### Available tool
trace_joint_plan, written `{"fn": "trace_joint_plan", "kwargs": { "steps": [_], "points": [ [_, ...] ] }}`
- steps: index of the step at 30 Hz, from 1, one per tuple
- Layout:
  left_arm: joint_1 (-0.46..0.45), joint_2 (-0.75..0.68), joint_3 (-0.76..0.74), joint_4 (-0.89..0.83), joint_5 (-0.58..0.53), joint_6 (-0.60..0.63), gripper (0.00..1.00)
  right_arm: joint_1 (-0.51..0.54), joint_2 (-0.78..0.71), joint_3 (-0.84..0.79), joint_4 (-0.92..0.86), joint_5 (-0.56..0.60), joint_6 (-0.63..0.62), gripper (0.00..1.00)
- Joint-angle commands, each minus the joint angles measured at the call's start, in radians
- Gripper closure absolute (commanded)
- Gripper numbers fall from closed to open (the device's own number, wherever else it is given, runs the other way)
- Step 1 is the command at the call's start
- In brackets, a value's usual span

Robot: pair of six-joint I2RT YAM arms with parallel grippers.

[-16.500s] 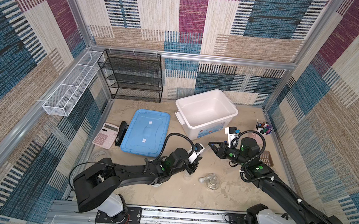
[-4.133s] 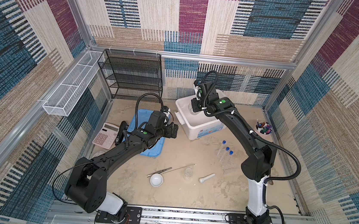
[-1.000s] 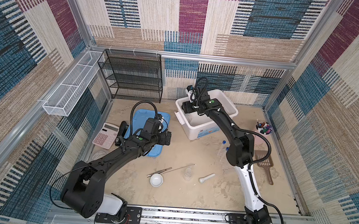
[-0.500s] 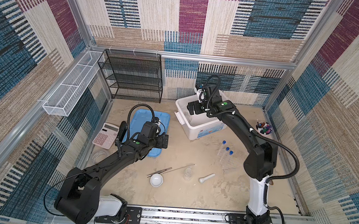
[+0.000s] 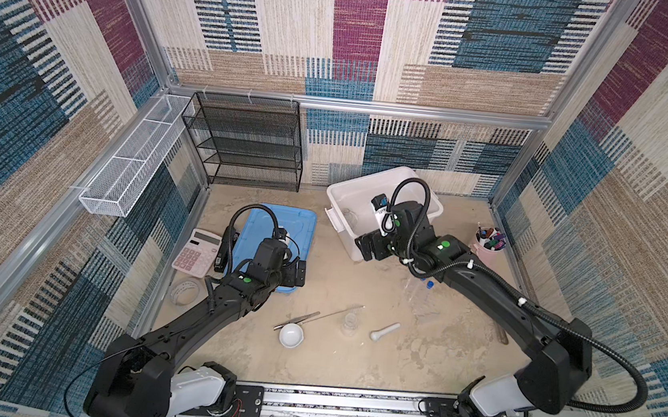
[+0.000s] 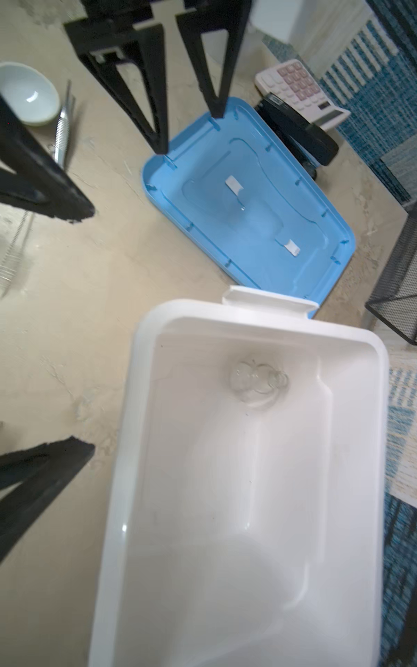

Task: Organize the chemistry lab equipment
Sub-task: 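Move the right gripper to the small flask while the left arm draws back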

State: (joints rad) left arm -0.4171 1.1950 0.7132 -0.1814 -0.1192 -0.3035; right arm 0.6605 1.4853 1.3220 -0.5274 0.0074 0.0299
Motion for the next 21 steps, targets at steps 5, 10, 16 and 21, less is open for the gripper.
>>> {"fn": "trace_joint_plan", "kwargs": {
  "steps": [5,10,16,21],
  "points": [
    [-0.004,-0.047,-0.048,-0.039,-0.011,-0.054,0.01,0.140,-0.063,-0.130,-0.095,-0.006,0.087,0.13],
    [-0.008,-0.096,-0.112,-0.038,-0.031,-0.078,0.01,0.232,-0.049,-0.156,-0.183,0.015,0.135,0.19],
    [-0.012,-0.142,-0.171,-0.039,-0.038,-0.105,0.01,0.300,-0.025,-0.168,-0.235,0.021,0.173,0.24],
    [-0.014,-0.159,-0.196,-0.039,-0.043,-0.109,0.01,0.338,0.025,-0.172,-0.238,0.022,0.193,0.29]
  ]
}}
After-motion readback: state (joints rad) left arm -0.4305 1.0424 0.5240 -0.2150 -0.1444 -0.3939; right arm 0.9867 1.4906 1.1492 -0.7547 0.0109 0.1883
